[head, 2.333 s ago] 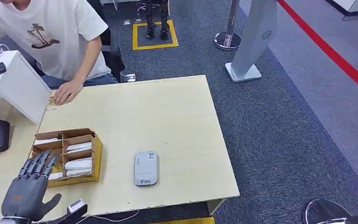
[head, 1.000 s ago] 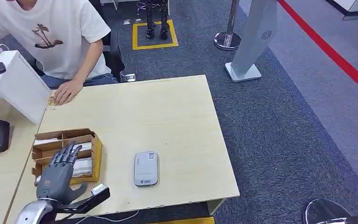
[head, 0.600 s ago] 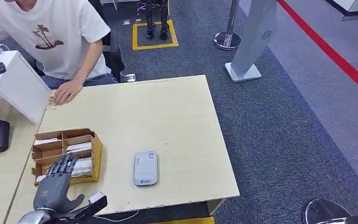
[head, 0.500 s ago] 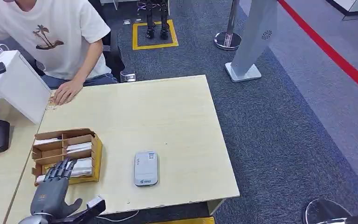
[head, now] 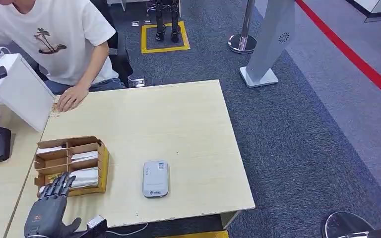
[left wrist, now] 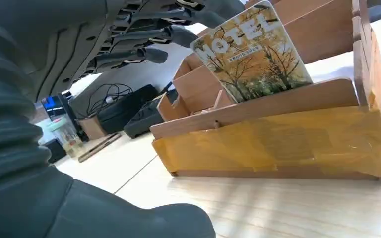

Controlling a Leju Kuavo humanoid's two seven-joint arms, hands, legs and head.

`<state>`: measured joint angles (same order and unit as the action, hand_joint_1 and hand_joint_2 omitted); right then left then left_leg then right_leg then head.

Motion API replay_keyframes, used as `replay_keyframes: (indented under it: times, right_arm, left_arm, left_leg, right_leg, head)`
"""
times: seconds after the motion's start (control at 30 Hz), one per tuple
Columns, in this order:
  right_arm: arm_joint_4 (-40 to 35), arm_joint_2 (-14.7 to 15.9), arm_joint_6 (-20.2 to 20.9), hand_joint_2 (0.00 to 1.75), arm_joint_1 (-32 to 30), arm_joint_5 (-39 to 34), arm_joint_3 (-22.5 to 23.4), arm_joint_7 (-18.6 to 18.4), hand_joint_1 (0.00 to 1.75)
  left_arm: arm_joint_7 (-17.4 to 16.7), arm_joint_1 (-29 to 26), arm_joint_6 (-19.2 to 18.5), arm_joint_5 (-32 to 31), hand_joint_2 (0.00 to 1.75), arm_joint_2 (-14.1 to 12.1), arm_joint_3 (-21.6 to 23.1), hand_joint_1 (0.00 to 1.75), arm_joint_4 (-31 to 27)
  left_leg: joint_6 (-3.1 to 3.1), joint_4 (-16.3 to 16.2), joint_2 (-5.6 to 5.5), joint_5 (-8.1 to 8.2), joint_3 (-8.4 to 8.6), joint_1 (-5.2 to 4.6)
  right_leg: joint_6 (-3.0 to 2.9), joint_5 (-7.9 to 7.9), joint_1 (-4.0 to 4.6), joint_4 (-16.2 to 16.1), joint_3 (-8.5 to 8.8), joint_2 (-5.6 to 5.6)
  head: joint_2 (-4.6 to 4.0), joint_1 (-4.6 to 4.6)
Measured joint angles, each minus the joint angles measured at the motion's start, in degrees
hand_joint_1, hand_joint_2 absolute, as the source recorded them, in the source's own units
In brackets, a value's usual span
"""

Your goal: Pass the card to the sensor for recognition and then transmit it.

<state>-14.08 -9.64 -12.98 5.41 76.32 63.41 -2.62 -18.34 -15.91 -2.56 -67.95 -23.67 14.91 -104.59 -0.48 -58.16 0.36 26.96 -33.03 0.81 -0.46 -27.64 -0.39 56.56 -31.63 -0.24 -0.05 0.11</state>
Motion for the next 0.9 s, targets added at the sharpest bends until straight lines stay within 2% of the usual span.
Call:
replay_keyframes:
  times: [0.27, 0.9]
  right_arm:
    - [0.0, 0.0, 0.17, 0.0, -0.11, 0.11, 0.0, -0.33, 0.0]
    - [0.0, 0.0, 0.02, 0.0, -0.16, 0.59, 0.0, -0.42, 0.0]
  left_arm:
    - [-0.22, 0.3, 2.8, -2.16, 1.75, 0.66, -0.09, 0.0, -0.31]
    - [1.01, 1.44, 1.9, -3.61, 1.75, 2.27, -1.37, 0.0, -0.31]
  left_leg:
    - [0.0, 0.0, 0.0, 0.01, 0.0, 0.0]
    - [0.0, 0.0, 0.0, 0.01, 0.0, 0.0]
  right_leg:
    - [0.0, 0.0, 0.0, 0.0, -0.01, 0.0]
    - [0.0, 0.0, 0.0, 0.0, -0.01, 0.0]
  head:
    - [0.0, 0.0]
    - [0.0, 0.0]
